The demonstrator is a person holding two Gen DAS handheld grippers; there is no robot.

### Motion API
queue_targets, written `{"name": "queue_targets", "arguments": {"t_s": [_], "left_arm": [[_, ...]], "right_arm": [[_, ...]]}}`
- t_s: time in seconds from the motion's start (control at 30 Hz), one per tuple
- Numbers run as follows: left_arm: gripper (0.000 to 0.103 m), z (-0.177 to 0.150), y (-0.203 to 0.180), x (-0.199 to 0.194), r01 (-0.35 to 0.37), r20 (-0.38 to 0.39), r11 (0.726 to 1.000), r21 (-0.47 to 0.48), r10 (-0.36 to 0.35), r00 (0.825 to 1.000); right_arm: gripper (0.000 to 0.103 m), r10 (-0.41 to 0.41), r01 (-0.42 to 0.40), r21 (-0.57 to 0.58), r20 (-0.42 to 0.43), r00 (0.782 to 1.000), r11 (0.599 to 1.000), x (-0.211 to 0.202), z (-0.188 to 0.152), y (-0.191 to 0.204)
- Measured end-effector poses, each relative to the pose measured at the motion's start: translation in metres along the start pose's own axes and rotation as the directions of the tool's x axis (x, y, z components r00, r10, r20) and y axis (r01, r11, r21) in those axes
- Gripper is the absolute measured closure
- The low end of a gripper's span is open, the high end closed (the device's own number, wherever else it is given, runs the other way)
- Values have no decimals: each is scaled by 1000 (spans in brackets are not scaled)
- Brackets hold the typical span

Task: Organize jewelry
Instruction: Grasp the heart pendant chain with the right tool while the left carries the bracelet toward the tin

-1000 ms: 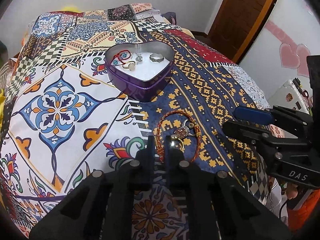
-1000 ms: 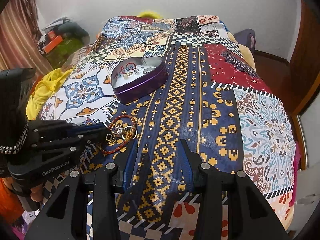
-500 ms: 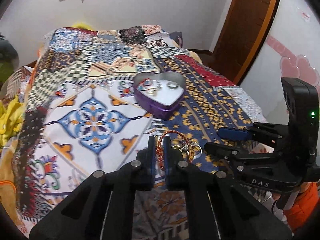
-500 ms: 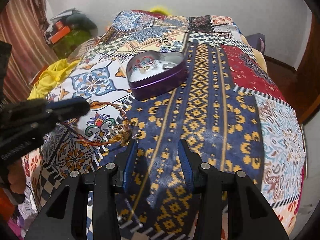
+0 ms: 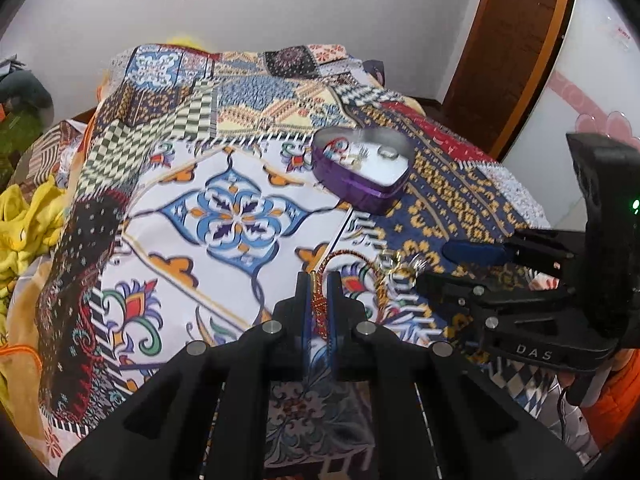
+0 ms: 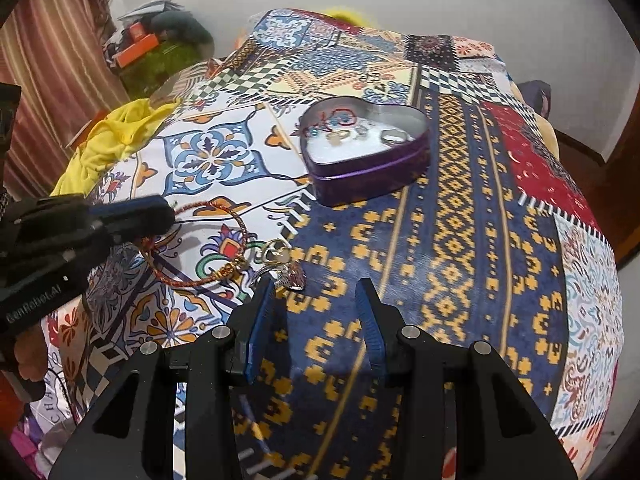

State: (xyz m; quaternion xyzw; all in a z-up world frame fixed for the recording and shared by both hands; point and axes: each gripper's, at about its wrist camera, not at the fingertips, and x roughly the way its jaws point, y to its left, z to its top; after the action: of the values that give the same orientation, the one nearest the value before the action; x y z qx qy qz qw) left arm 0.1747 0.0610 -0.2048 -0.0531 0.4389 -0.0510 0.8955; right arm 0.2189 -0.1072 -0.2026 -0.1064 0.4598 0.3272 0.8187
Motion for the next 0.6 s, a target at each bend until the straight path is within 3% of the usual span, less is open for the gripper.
{"name": "queue_targets", "arguments": {"t_s": [0.3, 0.37, 0.47, 0.6], "left_arm": [[97, -6, -1, 3, 14, -7, 1000, -7, -14, 1000], [97, -6, -2, 3, 12, -8, 1000, -2, -12, 1000], [97, -6, -4, 3, 12, -5, 1000, 0, -12, 1000], [97, -2, -4, -1, 12, 10, 1000, -3, -12, 1000]], "right_arm": [[66, 26, -26, 2, 16, 1000, 1000, 7, 6, 5], [79, 35, -35, -17, 12, 999, 999, 8, 5, 8], [88, 41, -41, -34, 15, 999, 999, 7, 4, 12], [88, 38, -38, -23, 22, 999, 999, 3, 4, 9]]}}
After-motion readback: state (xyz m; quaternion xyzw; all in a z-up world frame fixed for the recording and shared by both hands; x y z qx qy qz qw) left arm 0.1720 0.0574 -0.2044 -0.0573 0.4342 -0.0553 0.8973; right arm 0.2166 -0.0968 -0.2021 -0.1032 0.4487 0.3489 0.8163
